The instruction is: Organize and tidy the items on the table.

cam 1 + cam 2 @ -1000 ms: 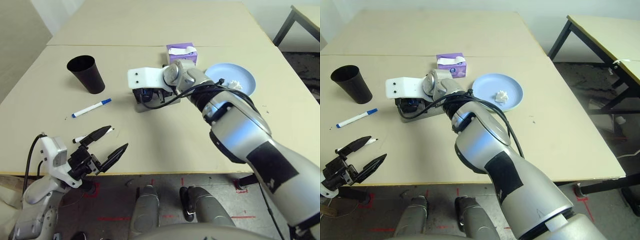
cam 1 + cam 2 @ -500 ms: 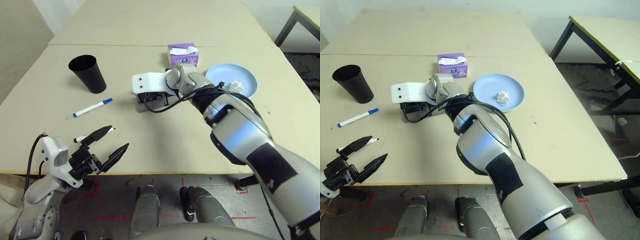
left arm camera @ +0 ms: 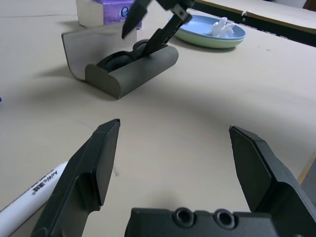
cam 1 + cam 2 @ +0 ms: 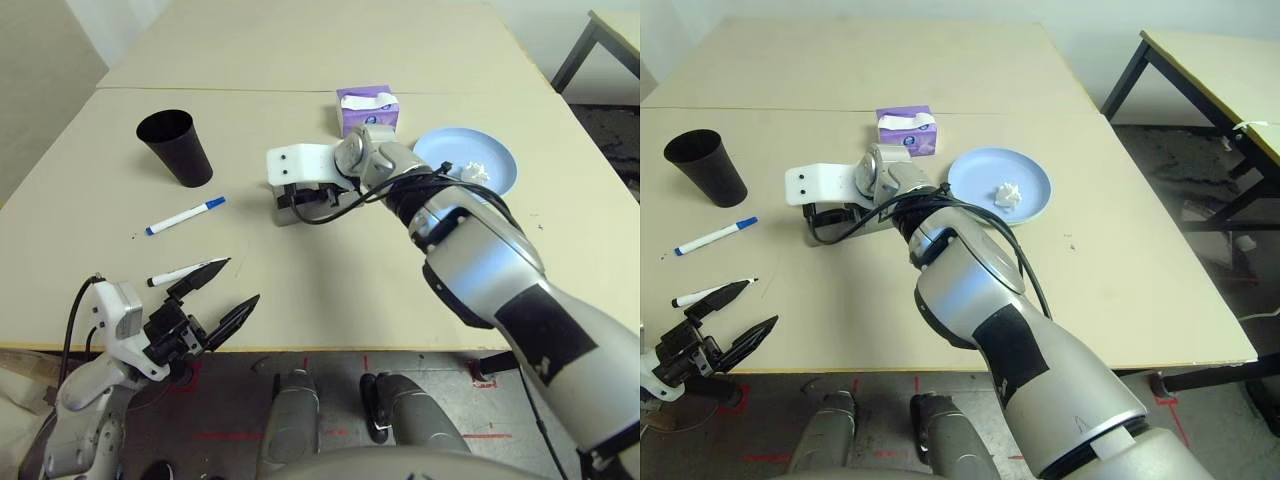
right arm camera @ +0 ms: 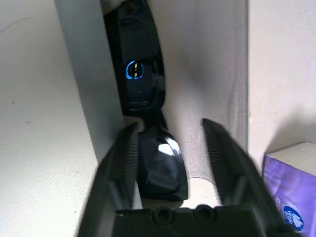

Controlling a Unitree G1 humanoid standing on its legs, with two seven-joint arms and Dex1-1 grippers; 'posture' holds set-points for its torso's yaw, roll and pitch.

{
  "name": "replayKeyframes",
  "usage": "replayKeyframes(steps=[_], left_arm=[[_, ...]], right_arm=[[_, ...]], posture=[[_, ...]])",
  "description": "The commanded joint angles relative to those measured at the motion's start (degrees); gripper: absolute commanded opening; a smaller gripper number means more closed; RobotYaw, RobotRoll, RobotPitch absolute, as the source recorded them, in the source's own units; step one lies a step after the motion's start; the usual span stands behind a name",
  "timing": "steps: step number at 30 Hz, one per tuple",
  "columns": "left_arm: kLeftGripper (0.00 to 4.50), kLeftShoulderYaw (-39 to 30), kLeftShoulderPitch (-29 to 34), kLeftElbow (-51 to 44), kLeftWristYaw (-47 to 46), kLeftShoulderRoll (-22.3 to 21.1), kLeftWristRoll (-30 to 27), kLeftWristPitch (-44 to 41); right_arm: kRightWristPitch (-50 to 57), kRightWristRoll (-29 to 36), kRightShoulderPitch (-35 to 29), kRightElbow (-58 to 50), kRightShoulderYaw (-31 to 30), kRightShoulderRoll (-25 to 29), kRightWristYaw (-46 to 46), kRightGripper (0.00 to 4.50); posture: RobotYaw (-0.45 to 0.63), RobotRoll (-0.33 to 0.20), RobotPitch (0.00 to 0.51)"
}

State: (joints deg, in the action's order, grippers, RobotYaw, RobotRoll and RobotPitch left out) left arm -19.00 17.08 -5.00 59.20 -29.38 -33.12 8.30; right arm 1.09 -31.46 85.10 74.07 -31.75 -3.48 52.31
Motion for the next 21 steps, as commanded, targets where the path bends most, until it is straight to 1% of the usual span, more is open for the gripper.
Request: replayKeyframes(steps=[1,2,3,11,17,19,21], left_arm=[[4.5,0.69,-0.51,2.88,1.2,0.12,1.06,1.11],[4.5,0.73,-0.83,3.54,1.44,0.08,1.14,1.29],[4.5,0.76,-1.23,4.25,1.68,0.04,1.24,1.42],[4.5,1.8,-3.6,5.32,1.35,-0.04,1.84,-0.03],[4.5,2.98,-3.73,3.8,0.22,0.21,2.07,-0.94],[4.5,3.15,-3.54,3.29,-0.19,0.22,2.04,-1.24],[4.5,3.26,-3.27,2.69,-0.61,0.26,2.01,-1.59]], right_arm=[[0.16,0.04,-1.04,0.85,0.28,0.0,1.11,3.97],[0.18,0.01,-1.01,0.83,0.28,0.13,1.11,4.35],[0.19,-0.04,-0.98,0.83,0.27,0.26,1.05,4.47],[0.0,-0.18,0.94,1.09,0.75,1.51,-0.37,4.47],[-0.01,1.85,3.0,1.21,3.61,1.39,-3.61,4.47],[0.06,2.54,3.91,1.07,4.48,1.42,-2.98,4.47],[0.65,3.96,5.46,0.55,5.86,1.49,-0.31,4.47]], posture=[[0.09,0.0,0.171],[0.08,0.0,0.171],[0.08,0.0,0.169],[0.05,0.0,0.158],[0.05,0.0,0.153],[0.05,0.0,0.151],[0.05,0.0,0.148]])
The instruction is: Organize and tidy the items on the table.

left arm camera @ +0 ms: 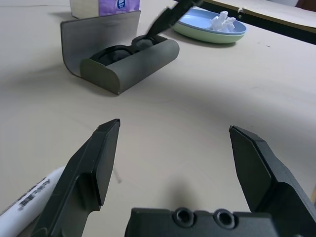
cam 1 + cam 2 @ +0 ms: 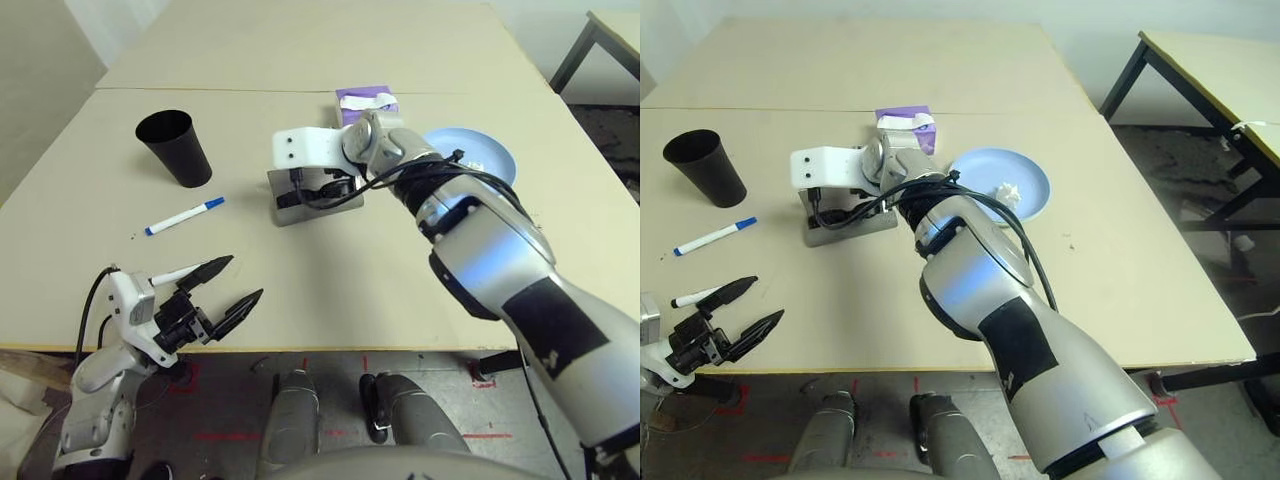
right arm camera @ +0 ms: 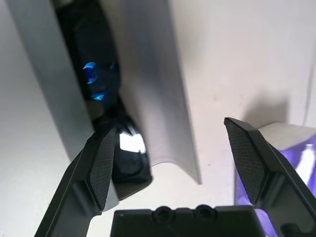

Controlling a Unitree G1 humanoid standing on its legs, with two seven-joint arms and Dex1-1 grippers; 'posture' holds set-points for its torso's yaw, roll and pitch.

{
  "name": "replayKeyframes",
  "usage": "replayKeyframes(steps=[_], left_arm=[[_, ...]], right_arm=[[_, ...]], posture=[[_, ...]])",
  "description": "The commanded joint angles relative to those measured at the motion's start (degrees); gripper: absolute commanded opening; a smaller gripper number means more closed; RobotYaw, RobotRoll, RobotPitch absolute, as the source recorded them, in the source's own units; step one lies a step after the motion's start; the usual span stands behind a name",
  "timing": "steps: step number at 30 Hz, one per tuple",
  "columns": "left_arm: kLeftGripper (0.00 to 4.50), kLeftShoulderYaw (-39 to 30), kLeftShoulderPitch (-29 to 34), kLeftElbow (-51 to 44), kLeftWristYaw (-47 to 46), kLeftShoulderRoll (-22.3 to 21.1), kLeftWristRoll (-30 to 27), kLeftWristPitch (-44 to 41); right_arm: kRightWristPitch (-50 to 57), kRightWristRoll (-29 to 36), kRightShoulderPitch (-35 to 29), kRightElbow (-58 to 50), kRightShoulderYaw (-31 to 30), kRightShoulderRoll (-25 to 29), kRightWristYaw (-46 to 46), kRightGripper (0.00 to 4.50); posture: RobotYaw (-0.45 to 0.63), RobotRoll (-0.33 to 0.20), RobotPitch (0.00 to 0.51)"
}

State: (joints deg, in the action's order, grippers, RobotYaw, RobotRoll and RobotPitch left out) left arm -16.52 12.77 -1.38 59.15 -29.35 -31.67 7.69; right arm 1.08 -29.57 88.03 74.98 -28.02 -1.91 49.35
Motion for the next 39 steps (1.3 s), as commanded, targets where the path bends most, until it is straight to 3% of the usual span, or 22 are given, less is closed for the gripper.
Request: replayKeyframes(steps=[1,6,11,18,23,27,32,39], left_arm=[[4.5,0.83,1.09,-1.12,-0.73,0.24,0.56,-1.12],[4.5,0.85,0.54,-1.34,-1.23,0.07,0.57,-1.5],[4.5,-0.7,-0.41,-2.08,-2.28,-0.79,-0.23,-2.42],[4.5,-3.12,0.44,-4.71,-3.94,-1.75,-1.61,-4.18],[4.5,-3.48,0.66,-5.59,-3.95,-2.46,-1.89,-5.29],[4.5,-3.47,-0.53,-5.52,-3.91,-3.17,-2.01,-6.43],[4.5,-2.9,-1.83,-5.63,-3.94,-3.58,-1.98,-7.4],[4.5,-1.95,-1.74,-6.09,-4.3,-2.56,-1.64,-7.38]], right_arm=[[0.94,2.66,3.17,-0.58,2.68,-0.05,3.85,4.47],[3.24,5.04,5.94,-2.66,4.55,2.07,11.85,4.47],[7.97,10.65,3.53,-12.26,8.91,8.64,20.16,4.47],[32.69,21.08,-19.01,-53.18,16.26,25.47,29.37,4.47],[43.39,30.62,-35.92,-72.91,24.22,35.17,29.7,4.47],[48.43,40.6,-47.59,-83.29,34.08,33.35,24.3,4.47],[40.24,44.02,-61.81,-89.49,36.25,33.7,19.8,4.47],[23.9,47.29,-73.0,-82.07,39.2,31.52,15.9,4.47]], posture=[[0.05,0.0,0.147],[0.04,0.0,0.142],[0.05,0.0,0.139],[0.07,0.0,0.149],[0.05,0.0,0.154],[0.03,0.0,0.156],[0.03,0.0,0.161],[0.04,0.0,0.162]])
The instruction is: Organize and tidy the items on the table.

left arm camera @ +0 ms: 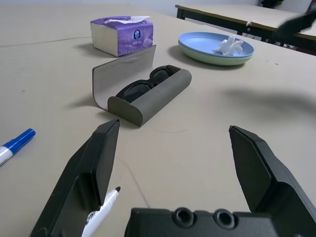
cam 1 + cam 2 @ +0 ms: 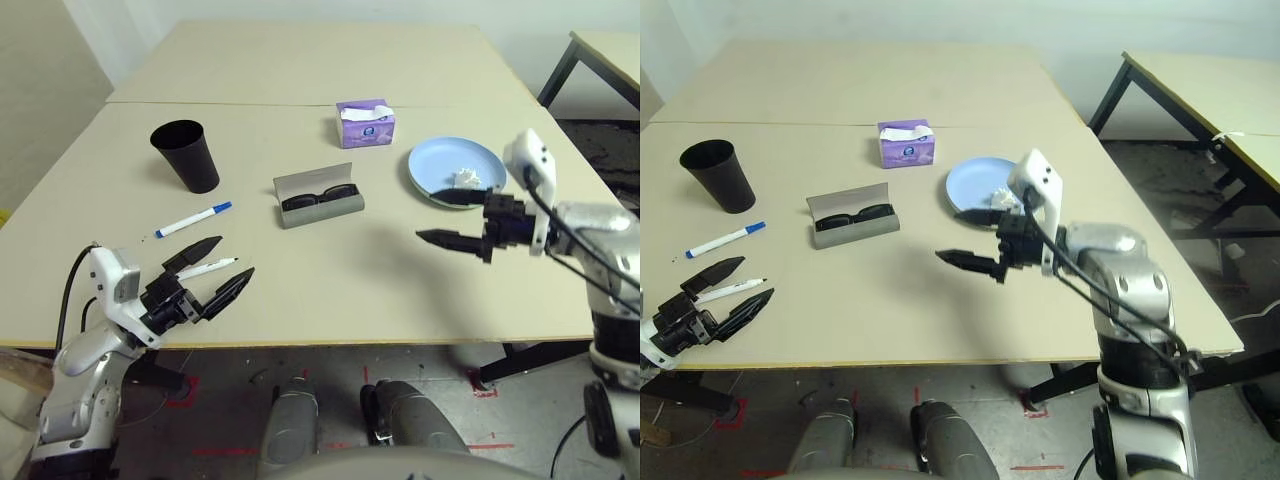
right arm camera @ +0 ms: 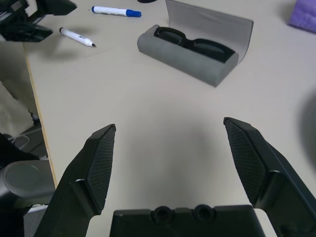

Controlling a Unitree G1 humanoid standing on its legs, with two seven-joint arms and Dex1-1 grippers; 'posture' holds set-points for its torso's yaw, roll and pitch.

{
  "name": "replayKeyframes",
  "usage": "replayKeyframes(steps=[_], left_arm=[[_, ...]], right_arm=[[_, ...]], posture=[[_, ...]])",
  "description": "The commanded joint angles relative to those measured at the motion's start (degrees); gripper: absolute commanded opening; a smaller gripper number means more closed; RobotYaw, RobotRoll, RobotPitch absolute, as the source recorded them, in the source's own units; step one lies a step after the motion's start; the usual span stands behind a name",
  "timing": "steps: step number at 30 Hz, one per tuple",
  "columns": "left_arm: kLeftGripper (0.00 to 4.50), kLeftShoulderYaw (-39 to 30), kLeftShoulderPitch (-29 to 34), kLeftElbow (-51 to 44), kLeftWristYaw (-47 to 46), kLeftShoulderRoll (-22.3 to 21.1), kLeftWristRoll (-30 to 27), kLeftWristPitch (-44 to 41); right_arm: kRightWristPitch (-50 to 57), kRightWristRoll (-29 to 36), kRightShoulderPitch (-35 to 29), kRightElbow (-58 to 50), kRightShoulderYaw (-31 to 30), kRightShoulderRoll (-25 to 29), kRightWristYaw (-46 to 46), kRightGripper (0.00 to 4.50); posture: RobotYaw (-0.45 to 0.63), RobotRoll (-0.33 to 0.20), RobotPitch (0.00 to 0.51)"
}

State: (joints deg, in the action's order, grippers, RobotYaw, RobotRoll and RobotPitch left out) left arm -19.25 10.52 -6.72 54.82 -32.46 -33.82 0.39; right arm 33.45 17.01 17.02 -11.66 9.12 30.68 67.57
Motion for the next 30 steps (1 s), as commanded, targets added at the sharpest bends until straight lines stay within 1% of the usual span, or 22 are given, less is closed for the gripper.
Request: replayKeyframes(steps=[1,6,11,16,19,22,23,30], left_arm=[[4.5,0.8,0.56,-0.7,0.02,0.68,0.52,0.03],[4.5,-0.01,0.41,-0.62,-0.8,0.93,0.42,-0.1],[4.5,-1.25,-1.41,0.1,-4.44,0.81,0.08,-2.01],[4.5,-1.37,-4.67,2.51,-8.76,-1.41,4.0,-3.45],[4.5,-0.8,-7.35,5.14,-9.76,-2.47,6.07,-3.13],[3.91,0.97,-10.99,8.0,-10.47,-3.38,8.15,-4.27],[3.62,1.32,-11.83,8.62,-10.62,-3.35,8.63,-4.34],[1.31,4.34,-20.87,13.32,-16.71,-0.32,12.73,-5.57]], right_arm=[[-11.48,0.85,-2.69,6.4,2.66,-1.72,-3.15,4.47],[-21.87,4.52,-4.19,10.84,4.4,-3.57,-3.22,4.47],[-31.53,5.36,-7.36,13.31,2.24,-2.9,1.09,4.47],[-37.66,5.81,-10.61,14.38,0.13,-0.9,6.58,4.47],[-39.88,6.11,-12.16,15.97,-0.47,-0.11,7.97,4.47],[-41.22,5.75,-13.74,16.41,-1.31,0.4,8.38,4.5],[-41.26,5.9,-13.96,16.36,-1.44,0.42,8.07,4.5],[-41.59,7.14,-14.98,15.68,-1.17,0.57,6.2,4.5]], posture=[[0.04,0.0,0.16],[0.04,0.0,0.156],[0.04,0.0,0.153],[0.03,0.0,0.151],[0.03,0.0,0.152],[0.03,0.0,0.154],[0.02,0.0,0.154],[0.0,0.0,0.154]])
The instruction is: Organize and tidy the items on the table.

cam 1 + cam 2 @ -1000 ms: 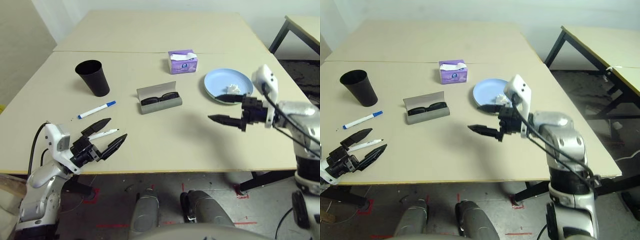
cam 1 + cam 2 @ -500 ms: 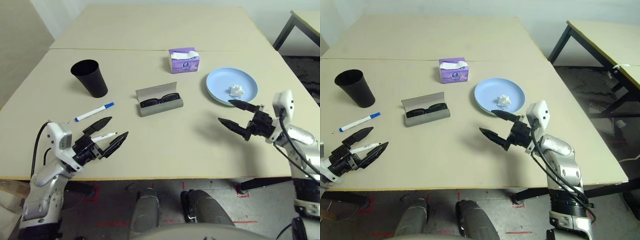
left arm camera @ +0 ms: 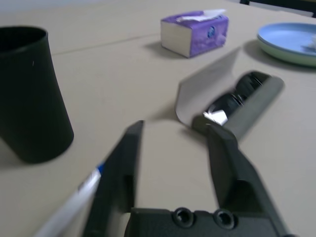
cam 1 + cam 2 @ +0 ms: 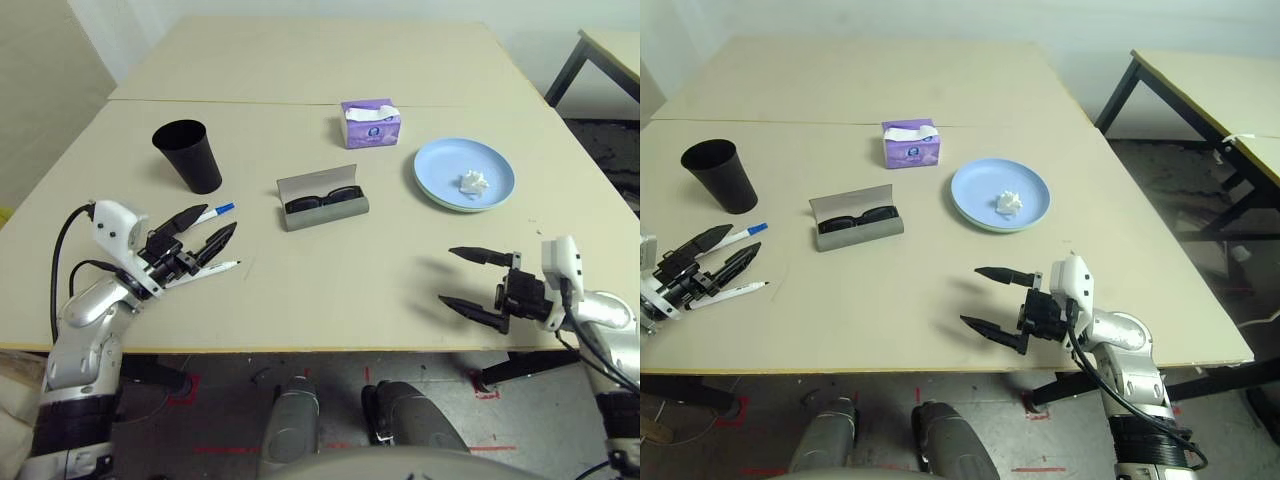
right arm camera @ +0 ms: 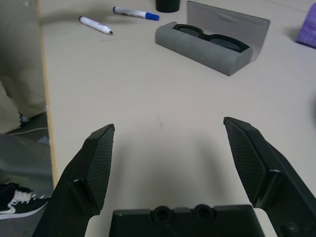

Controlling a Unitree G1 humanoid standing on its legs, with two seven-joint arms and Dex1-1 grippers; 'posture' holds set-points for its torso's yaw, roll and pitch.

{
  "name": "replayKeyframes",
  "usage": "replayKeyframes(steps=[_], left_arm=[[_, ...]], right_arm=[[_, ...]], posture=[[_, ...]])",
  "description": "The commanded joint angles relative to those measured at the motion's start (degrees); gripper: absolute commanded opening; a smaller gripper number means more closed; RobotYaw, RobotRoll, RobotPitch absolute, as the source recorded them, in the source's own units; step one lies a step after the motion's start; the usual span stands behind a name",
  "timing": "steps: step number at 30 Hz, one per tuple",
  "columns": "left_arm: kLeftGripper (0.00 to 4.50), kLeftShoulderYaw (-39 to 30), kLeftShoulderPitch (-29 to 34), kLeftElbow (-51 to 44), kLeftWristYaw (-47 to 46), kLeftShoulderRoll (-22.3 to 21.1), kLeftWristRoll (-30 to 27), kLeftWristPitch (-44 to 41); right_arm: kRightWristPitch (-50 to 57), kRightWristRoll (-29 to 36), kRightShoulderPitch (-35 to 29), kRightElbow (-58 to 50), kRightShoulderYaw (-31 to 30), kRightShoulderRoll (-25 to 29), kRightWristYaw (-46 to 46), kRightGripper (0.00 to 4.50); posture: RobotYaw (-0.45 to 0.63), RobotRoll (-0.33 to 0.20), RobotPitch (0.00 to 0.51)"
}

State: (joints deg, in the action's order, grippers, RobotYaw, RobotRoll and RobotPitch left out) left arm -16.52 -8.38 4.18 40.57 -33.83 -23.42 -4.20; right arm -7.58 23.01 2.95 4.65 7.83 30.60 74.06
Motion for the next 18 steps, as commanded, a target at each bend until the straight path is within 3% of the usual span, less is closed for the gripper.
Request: replayKeyframes(steps=[1,4,9,18], left_arm=[[1.01,1.9,-2.97,3.0,-3.23,1.49,2.92,-1.0],[0.02,3.07,-5.68,5.02,-4.9,2.66,4.38,-1.27],[0.02,3.63,-8.87,9.45,-6.37,3.67,5.76,-1.12],[0.02,5.3,-17.97,26.42,-5.4,5.31,9.16,5.35]], right_arm=[[-0.55,1.3,-1.03,-0.77,0.14,0.77,-0.4,4.5],[-0.51,1.5,-1.42,-1.36,-0.02,1.0,-0.84,4.5],[-0.49,1.8,-2.05,-2.17,-0.21,1.31,-1.58,4.5],[0.56,2.01,-3.34,-4.78,-0.36,2.14,-3.53,4.5]], posture=[[-0.01,0.0,0.154],[-0.01,0.0,0.154],[-0.03,0.0,0.156],[-0.06,0.0,0.154]])
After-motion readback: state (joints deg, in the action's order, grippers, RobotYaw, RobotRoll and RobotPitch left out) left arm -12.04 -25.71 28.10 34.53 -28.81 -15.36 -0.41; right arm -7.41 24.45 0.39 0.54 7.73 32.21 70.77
